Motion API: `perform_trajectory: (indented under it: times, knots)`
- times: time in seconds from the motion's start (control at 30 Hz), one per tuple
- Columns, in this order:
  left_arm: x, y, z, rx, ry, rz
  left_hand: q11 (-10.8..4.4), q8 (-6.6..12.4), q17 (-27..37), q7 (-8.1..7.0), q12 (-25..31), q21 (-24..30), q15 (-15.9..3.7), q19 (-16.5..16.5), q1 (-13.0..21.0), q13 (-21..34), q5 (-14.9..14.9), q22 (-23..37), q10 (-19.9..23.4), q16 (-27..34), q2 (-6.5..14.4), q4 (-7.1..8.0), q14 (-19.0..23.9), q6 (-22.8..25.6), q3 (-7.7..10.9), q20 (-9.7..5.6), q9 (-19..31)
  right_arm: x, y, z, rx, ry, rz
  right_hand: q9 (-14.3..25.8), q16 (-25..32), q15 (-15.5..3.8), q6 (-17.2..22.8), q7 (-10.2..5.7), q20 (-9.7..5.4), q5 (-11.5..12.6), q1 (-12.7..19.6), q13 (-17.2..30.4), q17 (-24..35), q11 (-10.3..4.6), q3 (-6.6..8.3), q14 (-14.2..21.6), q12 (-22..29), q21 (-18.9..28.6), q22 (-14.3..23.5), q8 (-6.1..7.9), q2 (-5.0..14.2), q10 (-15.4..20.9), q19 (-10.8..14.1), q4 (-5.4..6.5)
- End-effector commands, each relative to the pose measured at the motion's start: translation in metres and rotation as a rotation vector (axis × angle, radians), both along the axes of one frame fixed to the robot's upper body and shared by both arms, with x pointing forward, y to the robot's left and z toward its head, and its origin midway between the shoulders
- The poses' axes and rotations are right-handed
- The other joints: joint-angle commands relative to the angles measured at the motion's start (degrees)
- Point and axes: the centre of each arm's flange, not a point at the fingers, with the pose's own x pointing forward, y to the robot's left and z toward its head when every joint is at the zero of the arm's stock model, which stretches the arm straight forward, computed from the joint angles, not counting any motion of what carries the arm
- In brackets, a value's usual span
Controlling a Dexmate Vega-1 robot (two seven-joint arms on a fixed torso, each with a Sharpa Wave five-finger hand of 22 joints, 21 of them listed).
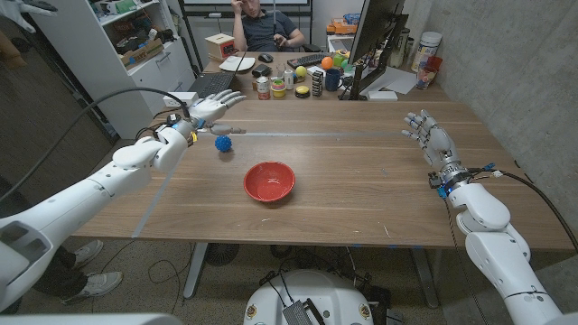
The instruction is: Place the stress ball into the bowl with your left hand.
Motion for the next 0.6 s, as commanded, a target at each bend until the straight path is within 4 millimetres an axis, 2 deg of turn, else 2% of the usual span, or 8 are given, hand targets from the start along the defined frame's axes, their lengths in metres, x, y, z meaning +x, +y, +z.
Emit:
perform_trajectory:
  times: [0.03, 0.2, 0.6]
  knots:
    - [0.012, 0.006, -0.01, 0.097, 0.079, 0.097, -0.15, 0.46, 0.08, -0.21, 0.33, -0.26, -1.71, 0.32, 0.77, 0.11, 0.61, 0.17, 0.41, 0.21, -0.09, -0.08, -0.02, 0.64, -0.15, -0.23, 0.26, 0.003, 0.001, 0.0, 0.002, -0.002, 0.001, 0.11, -0.19, -0.15, 0.63, -0.02, -3.37, 0.3, -0.25, 0.09, 0.16, -0.05, 0.15, 0.49, 0.29, -0.43, 0.25, 0.05, 1.88, 0.6, 0.53, 0.27]
    - [0.018, 0.012, -0.016, 0.098, 0.125, 0.122, -0.1, 0.56, 0.11, -0.22, 0.25, -0.14, -1.74, 1.97, 1.24, 0.1, 0.82, 0.23, 0.41, 0.3, -0.02, -0.08, 0.19, 1.02, -0.57, -1.59, 0.27, 0.004, 0.002, 0.0, 0.003, -0.001, 0.002, 0.11, -0.22, -0.16, 0.66, 0.06, -3.4, 0.31, -0.25, 0.09, 0.15, -0.05, 0.18, 0.52, 0.27, -0.58, 0.26, 0.04, 1.89, 0.62, 0.56, 0.3]
    - [0.03, 0.022, -0.027, 0.148, 0.198, 0.193, 0.03, 0.39, 0.22, -0.24, -0.03, -0.87, -1.63, 2.42, 2.08, 0.12, 1.21, 0.32, -0.23, 0.15, 0.36, 0.03, -0.49, 0.88, -1.22, -2.4, 0.26, 0.007, 0.004, 0.0, 0.0, 0.003, 0.004, 0.11, -0.26, -0.13, 0.69, 0.07, -3.39, 0.32, -0.26, 0.09, 0.15, -0.1, 0.21, 0.61, 0.23, -0.85, 0.26, 0.0, 1.87, 0.67, 0.81, 0.32]
